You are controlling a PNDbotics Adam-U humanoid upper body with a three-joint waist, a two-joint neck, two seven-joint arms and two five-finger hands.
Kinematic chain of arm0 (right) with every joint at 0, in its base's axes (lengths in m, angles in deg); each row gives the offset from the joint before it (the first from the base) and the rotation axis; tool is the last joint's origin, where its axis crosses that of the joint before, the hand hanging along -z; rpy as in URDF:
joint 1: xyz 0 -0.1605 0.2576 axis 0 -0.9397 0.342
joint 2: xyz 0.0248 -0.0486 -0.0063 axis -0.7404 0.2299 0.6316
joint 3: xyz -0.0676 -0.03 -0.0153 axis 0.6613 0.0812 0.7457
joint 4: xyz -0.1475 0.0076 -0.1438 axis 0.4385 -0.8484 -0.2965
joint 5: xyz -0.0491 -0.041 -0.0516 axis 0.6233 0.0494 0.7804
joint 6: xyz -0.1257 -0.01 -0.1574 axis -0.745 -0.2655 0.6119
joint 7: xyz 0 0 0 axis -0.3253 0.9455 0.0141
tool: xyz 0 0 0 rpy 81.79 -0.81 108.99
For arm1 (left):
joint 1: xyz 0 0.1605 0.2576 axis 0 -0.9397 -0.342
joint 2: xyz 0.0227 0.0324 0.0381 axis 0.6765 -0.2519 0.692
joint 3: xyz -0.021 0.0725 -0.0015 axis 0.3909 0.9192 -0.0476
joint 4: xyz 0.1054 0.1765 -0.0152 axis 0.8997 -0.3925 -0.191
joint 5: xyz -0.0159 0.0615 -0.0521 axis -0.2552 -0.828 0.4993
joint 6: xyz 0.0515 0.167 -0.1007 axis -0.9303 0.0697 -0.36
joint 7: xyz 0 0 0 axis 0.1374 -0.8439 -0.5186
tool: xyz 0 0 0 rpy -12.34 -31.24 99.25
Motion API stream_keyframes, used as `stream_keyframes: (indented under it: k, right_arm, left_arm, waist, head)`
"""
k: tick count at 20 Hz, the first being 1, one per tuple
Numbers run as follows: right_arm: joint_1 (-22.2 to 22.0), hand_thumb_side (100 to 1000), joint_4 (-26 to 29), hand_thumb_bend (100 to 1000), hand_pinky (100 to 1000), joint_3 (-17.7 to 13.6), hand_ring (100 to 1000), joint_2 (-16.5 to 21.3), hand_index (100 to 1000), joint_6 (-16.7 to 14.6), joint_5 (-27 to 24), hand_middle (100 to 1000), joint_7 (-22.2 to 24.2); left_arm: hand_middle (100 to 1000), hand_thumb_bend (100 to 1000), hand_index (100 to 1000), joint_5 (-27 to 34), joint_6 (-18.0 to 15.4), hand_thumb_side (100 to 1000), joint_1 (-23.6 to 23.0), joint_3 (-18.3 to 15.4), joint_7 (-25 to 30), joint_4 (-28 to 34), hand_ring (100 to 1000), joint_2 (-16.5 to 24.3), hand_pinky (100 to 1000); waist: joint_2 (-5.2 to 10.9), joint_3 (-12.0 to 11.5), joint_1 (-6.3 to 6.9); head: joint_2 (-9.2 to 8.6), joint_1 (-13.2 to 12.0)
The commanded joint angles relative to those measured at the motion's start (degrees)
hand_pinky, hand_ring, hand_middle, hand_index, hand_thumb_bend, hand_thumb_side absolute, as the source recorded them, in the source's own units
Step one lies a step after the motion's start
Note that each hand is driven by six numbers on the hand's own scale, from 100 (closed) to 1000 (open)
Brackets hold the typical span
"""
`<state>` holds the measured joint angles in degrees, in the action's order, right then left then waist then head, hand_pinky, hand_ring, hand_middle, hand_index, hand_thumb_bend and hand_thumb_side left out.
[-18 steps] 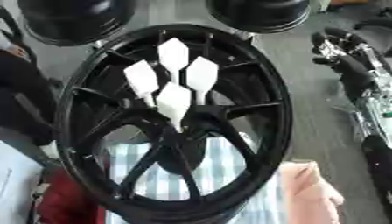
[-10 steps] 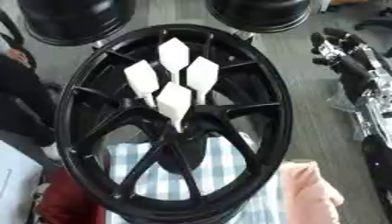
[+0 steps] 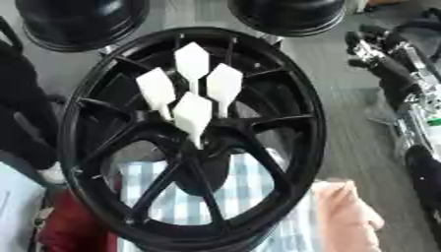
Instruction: Pull the pin out of the wheel hub.
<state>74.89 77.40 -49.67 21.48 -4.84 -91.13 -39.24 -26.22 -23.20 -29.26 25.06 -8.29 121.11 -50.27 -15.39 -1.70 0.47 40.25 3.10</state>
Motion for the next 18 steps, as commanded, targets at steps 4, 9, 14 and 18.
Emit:
stream_keyframes:
  k: [4, 9, 14, 18]
  right_arm:
    - [6.7, 335, 2.8, 401, 756, 4.1, 756, 8.3, 820, -0.9, 3.0, 729, 5.6]
    - [13.4, 348, 2.9, 479, 770, 9.5, 768, 13.1, 825, -1.7, 7.7, 738, 12.5]
    - [20.5, 354, 1.5, 522, 790, 14.7, 783, 16.7, 829, -6.6, 11.7, 747, 23.9]
    - [25.4, 361, -0.3, 528, 804, 17.3, 788, 18.1, 828, -11.0, 13.4, 748, 31.9]
  left_arm:
    - [816, 257, 785, -0.4, 0.0, 674, 0.3, -0.5, 0.3, 1.1, 794, 2.1, 757]
    - [817, 257, 785, -0.4, 0.1, 673, 0.3, -0.3, 0.5, 1.1, 794, 2.5, 758]
    - [817, 256, 785, -0.6, 0.1, 673, 0.3, -0.2, 0.6, 1.0, 795, 2.9, 758]
    - [817, 254, 785, -0.6, 0.1, 672, 0.3, 0.0, 0.8, 0.9, 795, 3.2, 758]
  waist:
    - [1.2, -0.3, -0.21]
    - [1.23, -0.5, -0.44]
    - [1.23, -0.7, -0.67]
    - [1.16, -0.7, -0.88]
  head:
    - [0.45, 0.2]
    - [0.53, 0.5]
    - [0.52, 0.7]
    - [0.5, 0.8]
